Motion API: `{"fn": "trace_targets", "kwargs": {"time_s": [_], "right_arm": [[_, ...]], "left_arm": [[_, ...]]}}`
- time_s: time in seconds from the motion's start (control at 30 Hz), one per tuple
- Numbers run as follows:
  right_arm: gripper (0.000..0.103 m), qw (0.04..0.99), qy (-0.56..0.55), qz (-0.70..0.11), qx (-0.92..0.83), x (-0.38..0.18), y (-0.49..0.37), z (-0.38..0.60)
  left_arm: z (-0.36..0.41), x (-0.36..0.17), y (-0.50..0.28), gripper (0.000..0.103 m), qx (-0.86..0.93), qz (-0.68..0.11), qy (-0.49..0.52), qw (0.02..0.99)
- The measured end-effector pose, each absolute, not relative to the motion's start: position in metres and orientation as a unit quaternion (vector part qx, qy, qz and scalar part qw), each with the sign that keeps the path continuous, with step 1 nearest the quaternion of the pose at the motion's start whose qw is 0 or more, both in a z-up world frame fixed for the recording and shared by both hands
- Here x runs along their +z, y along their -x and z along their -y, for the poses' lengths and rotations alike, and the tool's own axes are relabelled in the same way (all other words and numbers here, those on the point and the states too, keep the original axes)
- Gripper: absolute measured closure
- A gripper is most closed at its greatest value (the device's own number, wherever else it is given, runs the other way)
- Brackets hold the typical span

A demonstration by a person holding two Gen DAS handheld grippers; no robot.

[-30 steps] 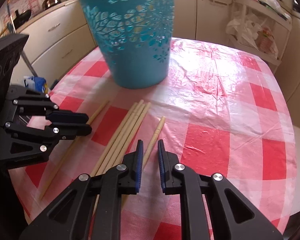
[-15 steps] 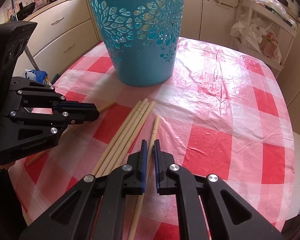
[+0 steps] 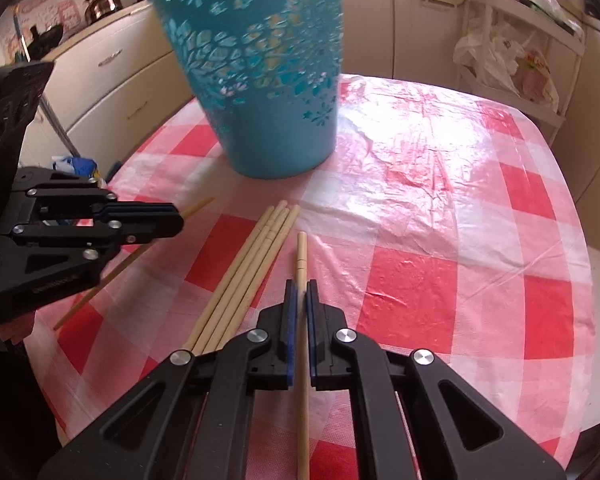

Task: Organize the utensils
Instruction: 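Lift the chopstick over the teal bin and open the left gripper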

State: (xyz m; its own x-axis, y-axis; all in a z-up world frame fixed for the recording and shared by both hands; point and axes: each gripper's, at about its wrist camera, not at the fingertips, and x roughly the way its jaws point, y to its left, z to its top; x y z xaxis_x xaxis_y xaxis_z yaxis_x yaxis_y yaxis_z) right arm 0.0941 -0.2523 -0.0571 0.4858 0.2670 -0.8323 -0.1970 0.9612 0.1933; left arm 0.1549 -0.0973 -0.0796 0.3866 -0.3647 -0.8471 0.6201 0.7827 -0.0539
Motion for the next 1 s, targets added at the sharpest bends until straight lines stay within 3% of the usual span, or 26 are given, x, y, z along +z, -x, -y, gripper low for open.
{"fn": "trace_targets", "kwargs": {"time_s": [0.3, 0.57, 0.73, 1.0], "right_arm": [[0.097, 0.857, -0.104, -0.489, 0.120, -0.063, -0.097, 0.274], [0.097, 0.859, -0.105, -0.487, 0.118, -0.063, -0.096, 0.274], [0.097, 0.859, -0.105, -0.487, 0.118, -0.065, -0.097, 0.273], [0.097, 0.862, -0.103, -0.482, 0.119, -0.065, -0.095, 0.273]], "left_arm": [[0.055, 0.011, -0.131, 0.098, -0.401, -0.351, -0.092, 0.841], [0.026, 0.082, -0.172, 0.098, -0.416, -0.242, 0.093, 0.872], [0.034, 0.106, -0.205, 0.098, -0.389, -0.179, 0.161, 0.889], [0.062, 0.104, -0.255, 0.098, -0.301, -0.129, 0.187, 0.926]]}}
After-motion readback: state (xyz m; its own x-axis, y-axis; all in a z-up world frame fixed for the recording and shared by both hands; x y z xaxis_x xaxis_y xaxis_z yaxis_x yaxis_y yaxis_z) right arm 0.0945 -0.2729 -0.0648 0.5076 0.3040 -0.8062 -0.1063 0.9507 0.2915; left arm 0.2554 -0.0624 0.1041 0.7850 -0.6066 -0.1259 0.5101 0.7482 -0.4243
